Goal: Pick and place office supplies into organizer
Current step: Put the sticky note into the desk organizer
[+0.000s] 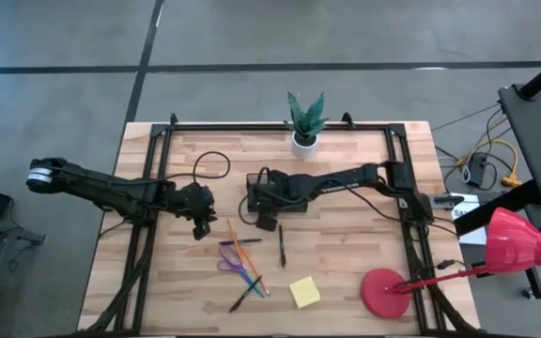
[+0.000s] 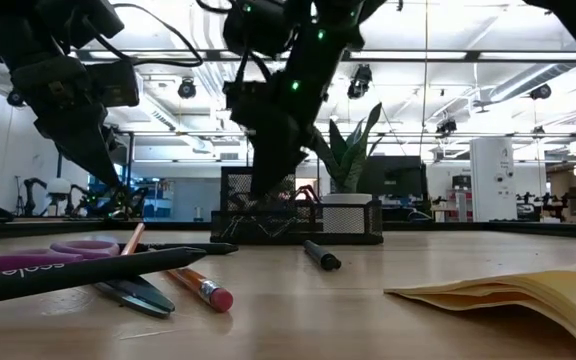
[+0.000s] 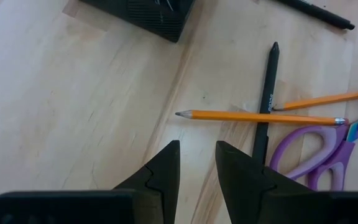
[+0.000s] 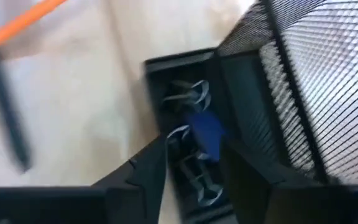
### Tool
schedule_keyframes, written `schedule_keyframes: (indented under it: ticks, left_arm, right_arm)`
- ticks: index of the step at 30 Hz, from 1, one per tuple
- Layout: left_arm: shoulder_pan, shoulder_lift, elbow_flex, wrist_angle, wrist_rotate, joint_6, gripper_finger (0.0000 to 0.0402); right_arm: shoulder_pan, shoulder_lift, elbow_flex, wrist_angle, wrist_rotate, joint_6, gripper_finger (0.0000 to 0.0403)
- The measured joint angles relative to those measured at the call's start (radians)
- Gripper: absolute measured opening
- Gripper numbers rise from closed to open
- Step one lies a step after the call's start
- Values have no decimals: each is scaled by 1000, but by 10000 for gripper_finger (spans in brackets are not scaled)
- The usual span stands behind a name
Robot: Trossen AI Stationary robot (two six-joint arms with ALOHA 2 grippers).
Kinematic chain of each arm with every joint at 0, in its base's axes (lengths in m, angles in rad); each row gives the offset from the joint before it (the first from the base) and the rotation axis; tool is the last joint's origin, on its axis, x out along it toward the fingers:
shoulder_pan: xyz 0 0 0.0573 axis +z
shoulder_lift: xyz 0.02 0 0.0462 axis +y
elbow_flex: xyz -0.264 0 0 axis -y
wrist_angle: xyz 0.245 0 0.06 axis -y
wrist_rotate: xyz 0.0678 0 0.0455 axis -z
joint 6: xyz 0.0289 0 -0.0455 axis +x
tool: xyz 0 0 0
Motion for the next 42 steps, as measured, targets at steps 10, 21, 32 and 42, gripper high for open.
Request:
schedule_keyframes:
  ticks: [10,21,32,42]
  left_arm:
    - [0,0,0,3,1,-1,88]
    - [-24,32,4,237,310,34,88]
    - [-108,333,114,541,347,282,88]
    - [-212,634,322,560,432,348,88]
  right_arm:
    - [265,-154,-114,-273,-274,143,175]
    - [549,-320,-504,340,-301,1280,164]
    - [658,-317,-662,437,-48,1772,168]
    - [656,-269,-650,428,15,1704,188]
